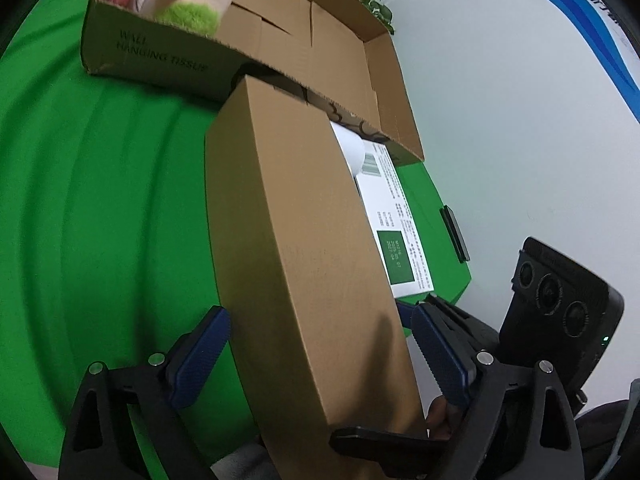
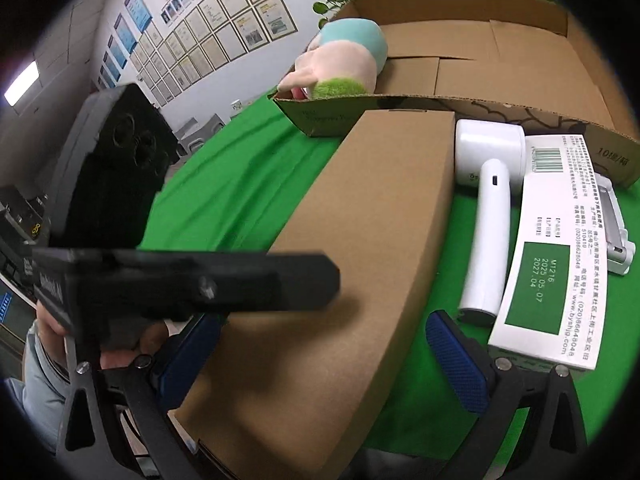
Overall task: Organize objects
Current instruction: 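Reach the left gripper to the long brown box and grasp it, then lift the brown box with the left gripper and carry it over the tray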
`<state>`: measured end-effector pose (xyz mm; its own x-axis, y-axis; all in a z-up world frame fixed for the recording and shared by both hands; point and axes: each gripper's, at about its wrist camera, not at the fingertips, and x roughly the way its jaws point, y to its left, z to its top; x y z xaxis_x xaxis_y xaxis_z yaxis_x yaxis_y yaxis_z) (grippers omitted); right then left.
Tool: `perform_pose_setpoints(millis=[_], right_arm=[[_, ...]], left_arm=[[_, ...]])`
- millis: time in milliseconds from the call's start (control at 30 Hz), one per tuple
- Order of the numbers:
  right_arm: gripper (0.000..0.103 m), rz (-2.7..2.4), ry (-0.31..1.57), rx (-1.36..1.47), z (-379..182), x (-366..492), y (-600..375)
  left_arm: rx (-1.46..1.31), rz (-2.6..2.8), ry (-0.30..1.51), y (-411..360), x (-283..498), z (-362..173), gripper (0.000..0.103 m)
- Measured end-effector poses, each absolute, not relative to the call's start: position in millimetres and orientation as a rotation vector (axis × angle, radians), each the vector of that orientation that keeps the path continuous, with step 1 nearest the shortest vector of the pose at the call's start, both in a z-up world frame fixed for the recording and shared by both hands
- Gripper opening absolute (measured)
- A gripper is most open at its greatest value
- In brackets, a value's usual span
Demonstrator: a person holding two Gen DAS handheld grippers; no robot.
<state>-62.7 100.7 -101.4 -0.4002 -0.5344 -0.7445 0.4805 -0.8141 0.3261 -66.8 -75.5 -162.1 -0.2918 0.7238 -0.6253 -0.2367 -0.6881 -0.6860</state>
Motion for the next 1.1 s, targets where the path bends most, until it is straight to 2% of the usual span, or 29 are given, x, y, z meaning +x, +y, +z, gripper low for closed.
perform_pose_setpoints(millis=[200, 400, 700, 900, 1100], right_arm=[[0.103, -2.159, -0.077, 1.272, -104, -64, 95], [0.103, -2.181, -0.025, 1.295, -103, -61, 89], [0.097, -2.258, 0.004, 1.248, -99, -53, 86], [0.093, -2.308, -0.004, 1.201, -91, -51, 87], [0.093, -2.366, -0.051, 1.124, -75, -53, 92]], left_arm=[[-1.362, 2.021, -0.623, -75, -70, -170, 0.09], [-1.374, 2.056, -0.532, -70, -63, -167, 0.087], [-1.353, 2.103, -0.498, -72, -51, -157, 0.085], [-1.302, 2.21, -0.477, -75, -44, -137, 0.079], [-1.217, 2.28, -0.414, -72, -42, -107, 0.078]])
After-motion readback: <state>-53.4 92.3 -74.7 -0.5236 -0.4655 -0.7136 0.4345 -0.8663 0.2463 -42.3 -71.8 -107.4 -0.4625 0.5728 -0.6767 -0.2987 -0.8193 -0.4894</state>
